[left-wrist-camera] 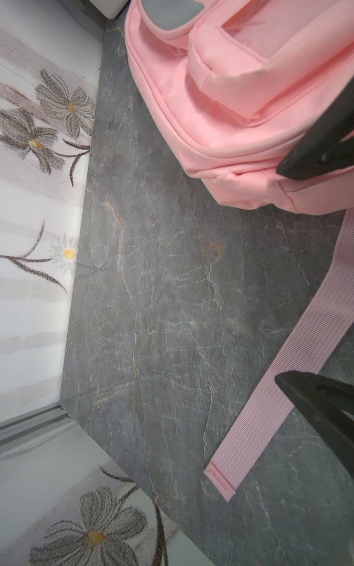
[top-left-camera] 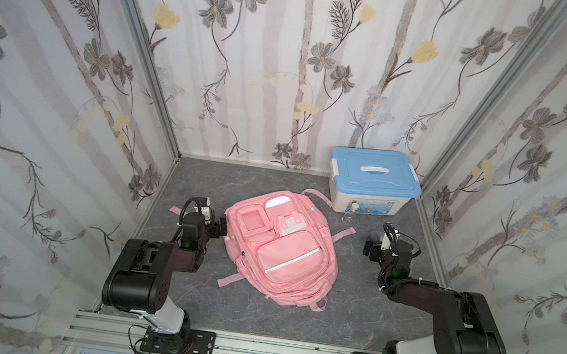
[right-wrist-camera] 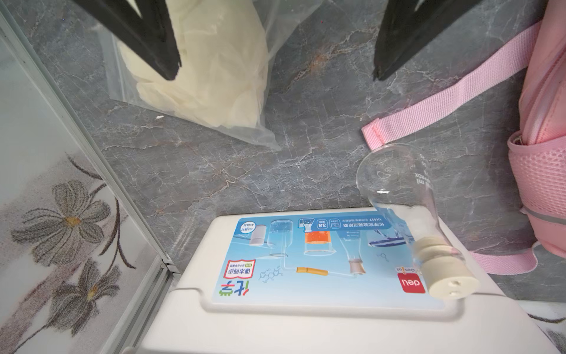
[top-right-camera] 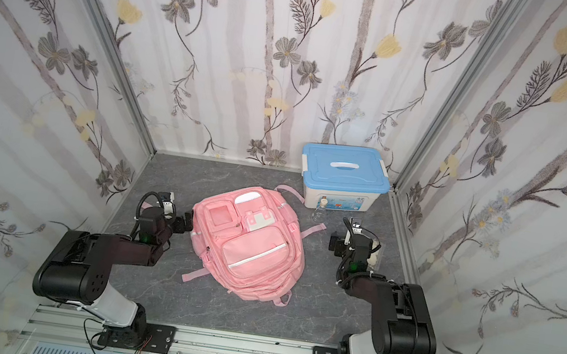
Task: Zip up the backpack
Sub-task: Adjust the backpack at the center of the board.
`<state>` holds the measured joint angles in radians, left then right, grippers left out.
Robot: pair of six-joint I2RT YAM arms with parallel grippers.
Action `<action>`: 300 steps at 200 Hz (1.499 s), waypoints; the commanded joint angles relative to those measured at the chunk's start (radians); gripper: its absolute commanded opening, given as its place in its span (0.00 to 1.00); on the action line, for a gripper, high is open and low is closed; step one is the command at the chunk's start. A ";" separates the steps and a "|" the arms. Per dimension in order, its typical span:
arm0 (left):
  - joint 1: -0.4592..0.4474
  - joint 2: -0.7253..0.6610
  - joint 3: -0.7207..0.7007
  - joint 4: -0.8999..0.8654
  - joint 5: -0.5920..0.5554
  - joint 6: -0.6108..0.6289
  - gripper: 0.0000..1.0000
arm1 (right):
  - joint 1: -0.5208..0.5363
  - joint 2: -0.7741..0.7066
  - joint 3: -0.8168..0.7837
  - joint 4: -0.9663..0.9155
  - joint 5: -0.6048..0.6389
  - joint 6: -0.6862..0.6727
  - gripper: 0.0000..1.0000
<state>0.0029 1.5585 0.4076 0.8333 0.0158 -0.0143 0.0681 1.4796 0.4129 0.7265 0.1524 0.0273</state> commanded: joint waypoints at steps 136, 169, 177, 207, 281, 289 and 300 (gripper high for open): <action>0.002 -0.001 0.004 0.018 0.003 0.008 1.00 | -0.001 0.001 0.001 0.018 -0.014 -0.005 1.00; 0.002 0.000 0.003 0.018 0.003 0.009 1.00 | -0.001 0.001 0.002 0.019 -0.014 -0.005 1.00; 0.002 0.000 0.003 0.018 0.002 0.008 1.00 | -0.002 0.001 0.001 0.017 -0.014 -0.005 1.00; 0.002 0.000 0.003 0.018 0.003 0.008 1.00 | -0.001 0.001 0.001 0.019 -0.015 -0.006 1.00; 0.003 0.000 0.005 0.013 0.009 0.009 1.00 | 0.024 -0.220 0.186 -0.494 0.065 0.093 0.98; 0.005 0.000 0.007 0.012 0.013 0.008 1.00 | 0.026 -0.277 0.189 -0.540 0.010 0.146 0.96; 0.008 0.000 0.004 0.017 0.015 0.007 1.00 | 0.026 -0.337 0.182 -0.586 -0.055 0.280 0.91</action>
<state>0.0055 1.5585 0.4091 0.8330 0.0200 -0.0139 0.0925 1.2354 0.5888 0.3985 0.1825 0.0879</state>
